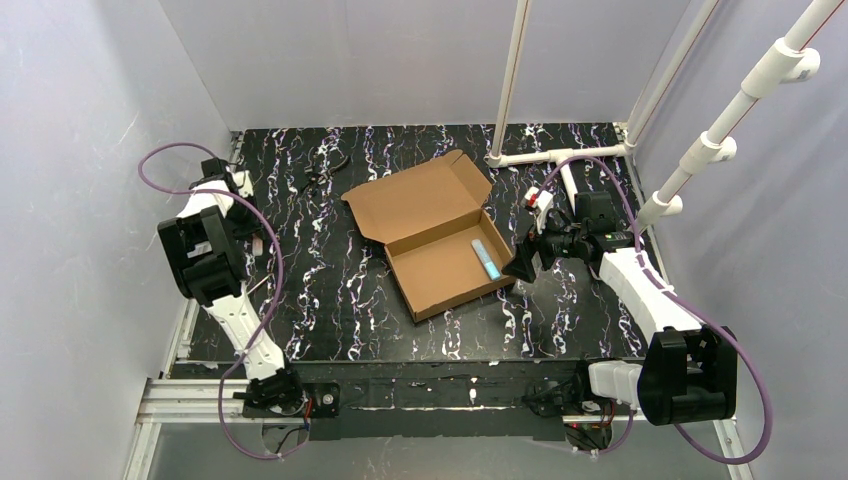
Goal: Fold the paper box
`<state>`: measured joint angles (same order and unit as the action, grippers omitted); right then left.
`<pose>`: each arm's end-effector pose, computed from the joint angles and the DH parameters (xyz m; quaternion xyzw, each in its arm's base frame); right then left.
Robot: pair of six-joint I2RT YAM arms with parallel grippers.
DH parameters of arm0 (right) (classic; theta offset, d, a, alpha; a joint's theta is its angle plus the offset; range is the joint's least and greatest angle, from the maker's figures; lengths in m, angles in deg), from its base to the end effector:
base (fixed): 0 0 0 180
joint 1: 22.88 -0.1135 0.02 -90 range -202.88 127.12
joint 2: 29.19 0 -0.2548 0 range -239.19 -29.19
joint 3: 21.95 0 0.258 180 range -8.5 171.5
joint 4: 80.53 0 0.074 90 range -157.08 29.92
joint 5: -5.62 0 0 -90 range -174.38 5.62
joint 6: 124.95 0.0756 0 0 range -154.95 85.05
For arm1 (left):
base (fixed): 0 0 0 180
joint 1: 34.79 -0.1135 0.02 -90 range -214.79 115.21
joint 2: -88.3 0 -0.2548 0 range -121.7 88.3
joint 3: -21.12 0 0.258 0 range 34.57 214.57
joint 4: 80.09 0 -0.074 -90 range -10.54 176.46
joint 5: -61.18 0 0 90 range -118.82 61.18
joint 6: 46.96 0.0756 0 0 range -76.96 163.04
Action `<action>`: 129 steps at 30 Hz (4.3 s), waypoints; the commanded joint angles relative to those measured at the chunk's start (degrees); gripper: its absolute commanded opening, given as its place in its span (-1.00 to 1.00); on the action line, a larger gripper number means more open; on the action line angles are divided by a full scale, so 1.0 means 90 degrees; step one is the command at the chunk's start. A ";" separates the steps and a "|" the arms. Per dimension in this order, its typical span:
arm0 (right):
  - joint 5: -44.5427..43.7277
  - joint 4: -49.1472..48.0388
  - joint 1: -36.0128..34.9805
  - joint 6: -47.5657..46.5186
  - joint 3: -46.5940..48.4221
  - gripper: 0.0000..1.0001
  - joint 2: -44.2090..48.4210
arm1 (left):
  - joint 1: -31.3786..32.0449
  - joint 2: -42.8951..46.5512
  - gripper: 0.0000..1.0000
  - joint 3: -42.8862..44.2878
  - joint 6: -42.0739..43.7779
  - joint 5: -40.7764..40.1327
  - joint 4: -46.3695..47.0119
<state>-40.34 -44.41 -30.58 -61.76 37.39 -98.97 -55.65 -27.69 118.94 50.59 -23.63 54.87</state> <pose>0.2644 0.0888 0.2127 -0.3880 0.7813 0.2865 0.3961 0.4174 0.1517 0.1288 -0.1022 0.9665 0.0141 0.2352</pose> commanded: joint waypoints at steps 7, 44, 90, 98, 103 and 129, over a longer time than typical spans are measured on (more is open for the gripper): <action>0.0262 0.0063 0.0084 -0.0068 0.0175 0.97 0.0055 | -0.0026 0.0834 -1.00 -0.0570 -0.1041 0.0860 0.0059; 0.1091 0.1073 0.0788 -0.1935 -0.0028 0.96 -0.0196 | 0.7031 0.5362 -1.00 -0.4106 -0.6862 -0.1085 0.2342; -0.1561 0.2506 0.0280 -0.3010 0.1396 0.97 -0.0516 | 0.7454 0.6965 0.97 -0.6440 -0.6234 -0.1788 0.3596; -0.1487 0.2643 0.0280 -0.3021 0.1420 0.97 -0.0783 | 0.7447 0.7511 0.97 -0.6607 -0.5659 -0.1507 0.3460; -0.1655 0.2317 0.0092 -0.2531 0.1353 0.96 -0.0855 | 0.7430 0.7974 0.97 -0.7017 -0.5850 -0.1497 0.4005; -0.3152 0.0647 -0.0999 -0.1153 0.1296 0.96 -0.1374 | 0.7438 0.6852 0.97 -0.6861 -0.6539 -0.1422 0.4282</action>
<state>-68.52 -34.35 -39.50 -74.21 50.07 -113.44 11.45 29.86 59.12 -8.64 -36.18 93.42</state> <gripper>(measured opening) 0.982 0.983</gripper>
